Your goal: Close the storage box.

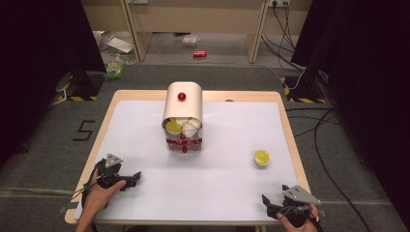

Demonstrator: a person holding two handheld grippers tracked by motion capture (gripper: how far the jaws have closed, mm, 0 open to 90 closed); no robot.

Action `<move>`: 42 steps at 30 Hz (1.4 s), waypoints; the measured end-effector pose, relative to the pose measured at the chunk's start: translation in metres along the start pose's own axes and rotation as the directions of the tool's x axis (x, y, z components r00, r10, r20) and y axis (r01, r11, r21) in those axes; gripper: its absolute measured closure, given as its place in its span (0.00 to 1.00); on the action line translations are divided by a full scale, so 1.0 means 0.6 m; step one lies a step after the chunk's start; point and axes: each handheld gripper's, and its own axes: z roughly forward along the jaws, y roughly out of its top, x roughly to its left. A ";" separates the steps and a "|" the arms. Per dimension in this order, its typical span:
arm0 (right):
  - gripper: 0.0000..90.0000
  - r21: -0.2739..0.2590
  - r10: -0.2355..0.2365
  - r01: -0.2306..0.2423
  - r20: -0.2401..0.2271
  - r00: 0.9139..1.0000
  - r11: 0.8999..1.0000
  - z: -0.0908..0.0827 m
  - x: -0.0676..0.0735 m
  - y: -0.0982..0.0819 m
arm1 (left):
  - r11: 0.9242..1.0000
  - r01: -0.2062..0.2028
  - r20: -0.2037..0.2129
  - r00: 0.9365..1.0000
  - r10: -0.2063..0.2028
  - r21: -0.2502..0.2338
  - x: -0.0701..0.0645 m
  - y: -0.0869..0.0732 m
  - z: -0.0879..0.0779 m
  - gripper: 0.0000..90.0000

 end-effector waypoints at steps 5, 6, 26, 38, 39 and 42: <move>0.20 0.012 0.006 -0.006 0.001 1.000 1.000 -0.003 -0.006 -0.005 | 1.000 0.000 0.000 1.000 0.000 0.000 0.000 0.000 0.000 0.00; 0.20 0.011 0.005 -0.005 0.004 1.000 1.000 -0.003 -0.007 -0.006 | 1.000 0.000 0.000 1.000 0.000 0.000 0.000 0.000 0.000 0.00; 0.19 0.052 0.029 -0.029 0.004 1.000 0.998 -0.010 -0.024 -0.021 | 1.000 0.000 -0.001 1.000 0.000 0.000 0.000 0.000 0.000 0.00; 0.18 0.095 0.008 -0.007 -0.007 1.000 0.995 -0.007 -0.024 -0.029 | 1.000 0.000 0.000 1.000 0.000 0.000 0.000 0.000 0.000 0.00; 0.18 0.094 0.007 -0.006 -0.008 1.000 0.996 -0.007 -0.024 -0.030 | 1.000 0.000 0.000 1.000 0.000 0.000 0.000 0.000 0.000 0.00; 0.18 0.086 0.006 -0.005 -0.011 1.000 0.996 -0.007 -0.025 -0.032 | 1.000 0.000 0.000 1.000 0.000 0.000 0.000 0.000 0.000 0.00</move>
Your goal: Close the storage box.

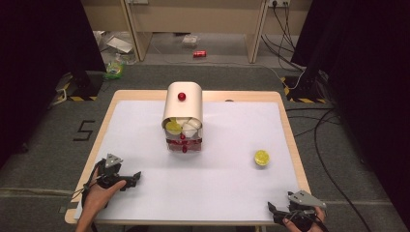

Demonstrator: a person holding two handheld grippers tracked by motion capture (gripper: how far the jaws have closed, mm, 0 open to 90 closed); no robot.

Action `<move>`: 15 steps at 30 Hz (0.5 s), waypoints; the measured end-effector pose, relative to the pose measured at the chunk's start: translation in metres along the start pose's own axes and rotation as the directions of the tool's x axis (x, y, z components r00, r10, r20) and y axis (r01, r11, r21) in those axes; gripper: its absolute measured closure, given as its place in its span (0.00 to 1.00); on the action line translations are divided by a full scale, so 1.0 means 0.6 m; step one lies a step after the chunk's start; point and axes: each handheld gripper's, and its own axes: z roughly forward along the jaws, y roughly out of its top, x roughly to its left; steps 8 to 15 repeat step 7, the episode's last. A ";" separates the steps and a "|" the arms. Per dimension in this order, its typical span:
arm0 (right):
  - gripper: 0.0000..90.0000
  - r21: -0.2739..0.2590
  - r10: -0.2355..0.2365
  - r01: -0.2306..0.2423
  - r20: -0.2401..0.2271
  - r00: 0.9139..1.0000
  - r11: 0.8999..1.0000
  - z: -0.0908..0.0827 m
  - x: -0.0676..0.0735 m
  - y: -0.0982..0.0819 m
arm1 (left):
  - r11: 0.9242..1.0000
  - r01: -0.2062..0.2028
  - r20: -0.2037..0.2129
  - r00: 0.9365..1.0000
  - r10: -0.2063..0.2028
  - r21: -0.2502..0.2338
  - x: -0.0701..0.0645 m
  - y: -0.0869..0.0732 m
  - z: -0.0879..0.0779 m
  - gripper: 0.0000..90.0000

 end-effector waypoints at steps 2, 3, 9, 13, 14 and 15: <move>0.18 -0.004 -0.003 0.003 -0.001 1.000 1.000 0.000 0.000 -0.001 | 1.000 0.000 0.000 1.000 0.000 0.000 0.000 0.000 0.000 0.00; 0.18 -0.004 -0.003 0.003 -0.001 1.000 1.000 0.000 0.000 -0.001 | 1.000 0.000 -0.001 1.000 0.000 0.000 0.000 0.000 0.000 0.00; 0.18 -0.007 -0.005 0.005 -0.002 1.000 1.000 0.000 -0.001 -0.001 | 1.000 0.000 0.000 1.000 0.000 0.001 0.000 0.000 0.000 0.00; 0.18 -0.007 -0.005 0.005 -0.002 1.000 1.000 0.000 -0.001 -0.001 | 1.000 0.000 0.000 1.000 0.000 0.001 0.000 0.000 0.000 0.00; 0.18 -0.007 -0.005 0.005 -0.002 1.000 1.000 0.000 -0.001 -0.001 | 1.000 0.000 0.000 1.000 0.000 0.001 0.000 0.000 0.000 0.00; 0.18 -0.007 -0.005 0.005 -0.002 1.000 1.000 0.000 -0.001 -0.001 | 1.000 0.000 0.000 1.000 0.000 0.001 0.000 0.000 0.000 0.00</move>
